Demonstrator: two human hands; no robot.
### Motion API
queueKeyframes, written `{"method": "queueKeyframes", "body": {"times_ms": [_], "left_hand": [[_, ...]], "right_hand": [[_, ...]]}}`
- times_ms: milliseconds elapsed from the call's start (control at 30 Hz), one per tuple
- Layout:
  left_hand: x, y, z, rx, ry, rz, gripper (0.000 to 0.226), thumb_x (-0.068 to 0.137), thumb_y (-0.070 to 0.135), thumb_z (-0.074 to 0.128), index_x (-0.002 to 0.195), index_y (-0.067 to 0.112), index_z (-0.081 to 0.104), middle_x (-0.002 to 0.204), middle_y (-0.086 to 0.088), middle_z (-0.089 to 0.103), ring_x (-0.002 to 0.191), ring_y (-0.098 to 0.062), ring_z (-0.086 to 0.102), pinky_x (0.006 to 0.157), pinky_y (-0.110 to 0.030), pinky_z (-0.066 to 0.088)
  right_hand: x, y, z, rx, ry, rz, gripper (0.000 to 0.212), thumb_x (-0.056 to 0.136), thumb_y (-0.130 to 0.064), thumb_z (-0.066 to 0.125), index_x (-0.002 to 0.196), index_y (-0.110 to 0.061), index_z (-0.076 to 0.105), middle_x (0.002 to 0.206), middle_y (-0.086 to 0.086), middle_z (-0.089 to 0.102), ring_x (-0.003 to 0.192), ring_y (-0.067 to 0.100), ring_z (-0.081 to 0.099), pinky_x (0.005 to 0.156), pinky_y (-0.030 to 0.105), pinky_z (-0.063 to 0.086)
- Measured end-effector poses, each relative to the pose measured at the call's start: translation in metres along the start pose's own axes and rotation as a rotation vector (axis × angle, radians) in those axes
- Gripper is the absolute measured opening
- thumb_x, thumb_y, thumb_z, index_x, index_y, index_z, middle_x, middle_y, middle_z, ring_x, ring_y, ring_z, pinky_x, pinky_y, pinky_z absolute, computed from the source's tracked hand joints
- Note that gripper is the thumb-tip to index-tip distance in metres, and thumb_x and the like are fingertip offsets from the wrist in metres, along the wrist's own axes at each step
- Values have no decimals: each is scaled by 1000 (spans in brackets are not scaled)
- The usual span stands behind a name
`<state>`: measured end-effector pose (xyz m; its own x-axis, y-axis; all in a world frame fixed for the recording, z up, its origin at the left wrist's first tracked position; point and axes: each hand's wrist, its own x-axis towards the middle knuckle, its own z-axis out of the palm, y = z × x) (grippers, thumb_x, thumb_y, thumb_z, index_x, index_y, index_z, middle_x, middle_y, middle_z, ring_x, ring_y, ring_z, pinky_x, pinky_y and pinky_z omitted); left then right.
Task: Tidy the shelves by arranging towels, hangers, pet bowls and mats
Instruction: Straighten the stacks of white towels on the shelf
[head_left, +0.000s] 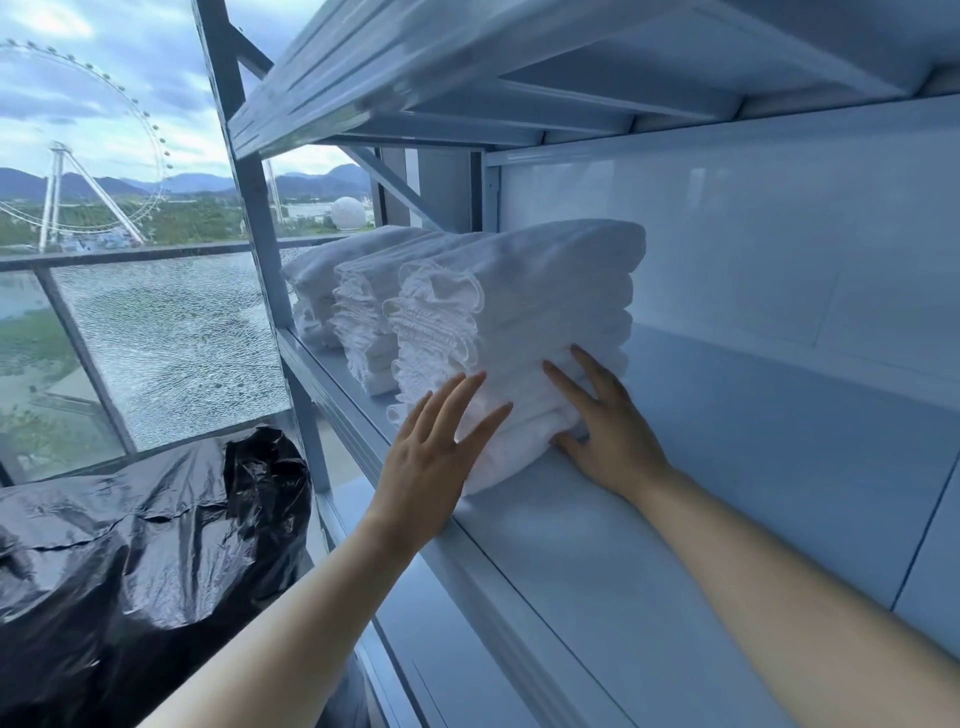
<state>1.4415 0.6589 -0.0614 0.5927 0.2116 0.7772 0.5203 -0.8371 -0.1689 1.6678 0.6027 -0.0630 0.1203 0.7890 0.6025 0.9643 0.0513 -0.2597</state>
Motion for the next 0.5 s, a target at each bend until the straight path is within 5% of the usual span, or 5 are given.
{"method": "queueKeyframes", "body": {"times_ms": [200, 333, 500], "left_hand": [[12, 5, -8, 15, -237, 6, 71, 81, -8, 46, 145, 17, 31, 154, -8, 5, 141, -34, 2, 112, -49, 26], [12, 6, -11, 27, -391, -51, 69, 82, 10, 11, 149, 23, 4, 150, -1, -24, 136, -28, -26, 116, -42, 8], [10, 8, -8, 53, -381, -38, 70, 81, 9, 11, 149, 23, 4, 150, 0, -24, 137, -27, -26, 116, -42, 9]], "right_hand": [[1, 1, 1, 3, 23, -12, 77, 80, -27, 69, 144, -36, 27, 157, -1, 11, 141, 25, 19, 106, 41, 35], [0, -4, -1, -29, 83, 52, 72, 76, -29, 72, 140, -35, 37, 145, 2, 28, 127, 25, 37, 85, 41, 51], [1, -6, 0, -9, 64, 45, 68, 79, -23, 69, 140, -32, 39, 139, 5, 34, 121, 25, 41, 84, 41, 51]]}}
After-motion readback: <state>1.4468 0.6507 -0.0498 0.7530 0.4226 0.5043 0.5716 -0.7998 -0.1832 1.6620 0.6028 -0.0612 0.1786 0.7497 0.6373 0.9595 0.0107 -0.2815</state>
